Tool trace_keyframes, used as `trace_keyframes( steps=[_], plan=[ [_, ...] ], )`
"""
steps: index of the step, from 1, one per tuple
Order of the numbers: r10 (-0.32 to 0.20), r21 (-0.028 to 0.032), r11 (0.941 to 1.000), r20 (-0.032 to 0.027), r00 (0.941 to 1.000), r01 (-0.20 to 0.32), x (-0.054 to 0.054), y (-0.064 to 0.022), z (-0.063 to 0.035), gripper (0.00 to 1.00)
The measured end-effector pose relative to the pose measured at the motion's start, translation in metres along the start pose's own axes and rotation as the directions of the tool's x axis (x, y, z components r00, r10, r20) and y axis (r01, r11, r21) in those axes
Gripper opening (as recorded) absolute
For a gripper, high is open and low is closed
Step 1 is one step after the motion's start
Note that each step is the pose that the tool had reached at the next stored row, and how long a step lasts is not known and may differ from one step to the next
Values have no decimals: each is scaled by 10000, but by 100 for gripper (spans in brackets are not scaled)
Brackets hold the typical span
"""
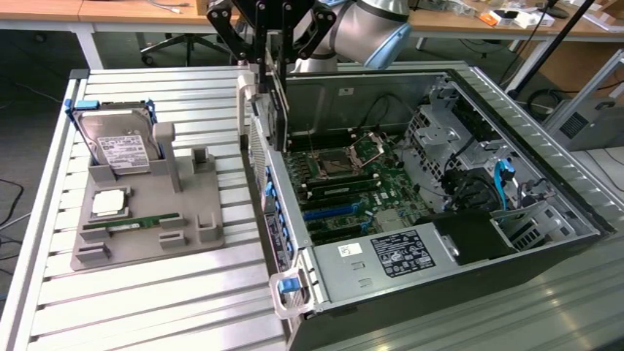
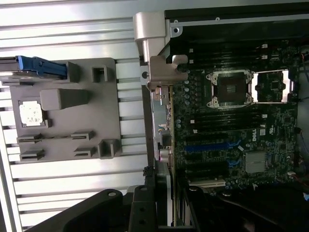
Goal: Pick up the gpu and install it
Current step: 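Pick up the gpu and move the gpu toward the slot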
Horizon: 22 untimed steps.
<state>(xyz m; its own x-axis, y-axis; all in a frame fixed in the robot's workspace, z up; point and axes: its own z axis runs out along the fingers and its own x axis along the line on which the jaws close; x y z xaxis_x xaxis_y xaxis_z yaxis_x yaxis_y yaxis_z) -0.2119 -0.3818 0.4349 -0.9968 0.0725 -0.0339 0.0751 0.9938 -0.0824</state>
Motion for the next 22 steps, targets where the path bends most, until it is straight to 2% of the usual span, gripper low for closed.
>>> trace_keyframes(
  steps=[22],
  plan=[
    [-2,64,10000,5,10000,2,-67,7,22,27]
  ],
)
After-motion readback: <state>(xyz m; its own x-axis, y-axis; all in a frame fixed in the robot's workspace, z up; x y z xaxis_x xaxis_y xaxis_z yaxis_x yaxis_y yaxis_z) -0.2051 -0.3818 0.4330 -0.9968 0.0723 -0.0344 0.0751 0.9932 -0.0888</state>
